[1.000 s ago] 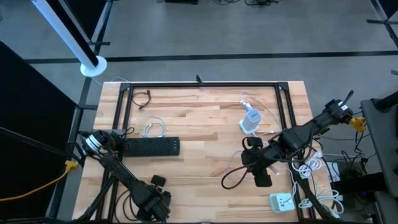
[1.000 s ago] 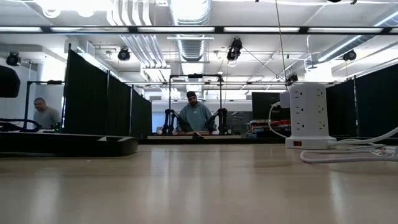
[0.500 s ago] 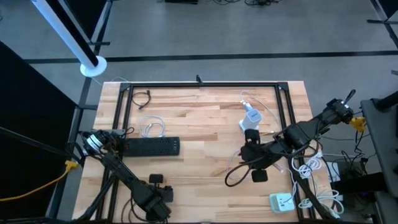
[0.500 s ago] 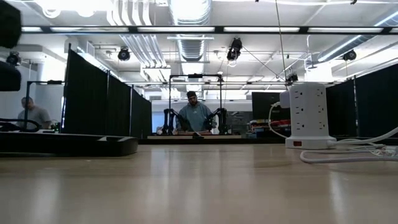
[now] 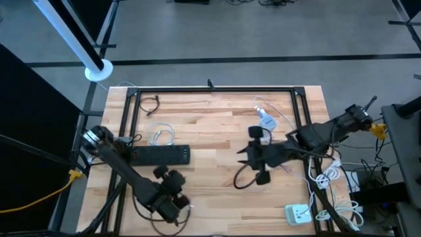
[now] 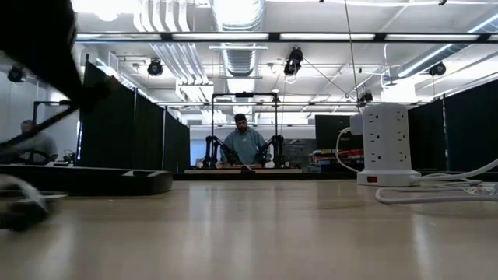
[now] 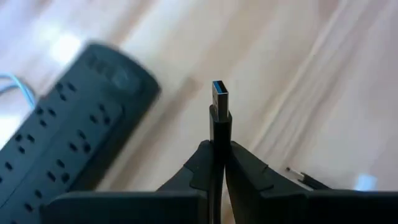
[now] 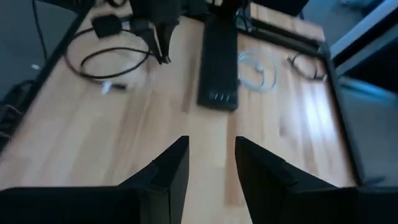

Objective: Insert USB
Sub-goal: Insert the bottom black charger cable into the black outlet extension

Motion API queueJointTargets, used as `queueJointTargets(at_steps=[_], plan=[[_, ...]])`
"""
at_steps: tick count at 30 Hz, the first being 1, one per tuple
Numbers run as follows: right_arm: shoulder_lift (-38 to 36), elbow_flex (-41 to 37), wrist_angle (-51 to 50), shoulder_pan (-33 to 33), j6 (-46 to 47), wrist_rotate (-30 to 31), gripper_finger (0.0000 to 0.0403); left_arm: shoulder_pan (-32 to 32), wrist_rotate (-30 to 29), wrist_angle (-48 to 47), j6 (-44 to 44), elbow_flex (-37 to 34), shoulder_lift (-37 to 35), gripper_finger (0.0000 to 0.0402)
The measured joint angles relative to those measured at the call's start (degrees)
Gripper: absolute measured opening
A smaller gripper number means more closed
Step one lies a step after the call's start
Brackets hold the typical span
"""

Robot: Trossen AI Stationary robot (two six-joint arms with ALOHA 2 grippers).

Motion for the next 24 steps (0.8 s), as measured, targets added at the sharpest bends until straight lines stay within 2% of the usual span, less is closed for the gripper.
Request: queueJointTargets(at_steps=[2, 8, 10, 12, 15, 17, 21, 24], plan=[[0.38, -1.48, 4.4, -2.13, -3.95, -2.64, 0.0117, 0.21, -4.67, -0.06, -0.75, 0.0, -3.05, 0.0016], [1.14, -7.13, 19.15, -10.4, -13.22, -15.68, 0.0106, 2.1, -18.4, -0.12, -0.67, 0.0, -12.96, 0.0016], [1.14, -8.53, 24.79, -12.05, -20.3, -16.48, 0.0101, 3.13, -21.38, -0.04, -0.65, -0.15, -16.1, 0.0016], [1.08, -9.57, 28.92, -12.78, -32.07, -16.49, 0.0097, 4.93, -21.38, -0.1, -2.43, -0.49, -19.15, 0.0016], [2.12, -10.26, 34.13, -13.53, -48.16, -14.56, 0.0097, 9.12, -15.78, 0.86, -6.74, -1.78, -24.11, 0.0016], [3.35, -10.29, 37.64, -14.33, -54.91, -13.46, 0.01, 12.36, -9.6, 5.14, -4.85, -3.52, -27.46, 0.0016], [6.66, -10.29, 42.34, -16.58, -66.0, -13.2, 0.0112, 18.63, 1.47, 19.56, 8.89, -7.83, -32.6, 0.0016], [9.43, -10.29, 44.0, -18.17, -67.6, -13.25, 0.0119, 22.91, 7.92, 28.96, 22.75, -10.69, -34.17, 0.0016]])
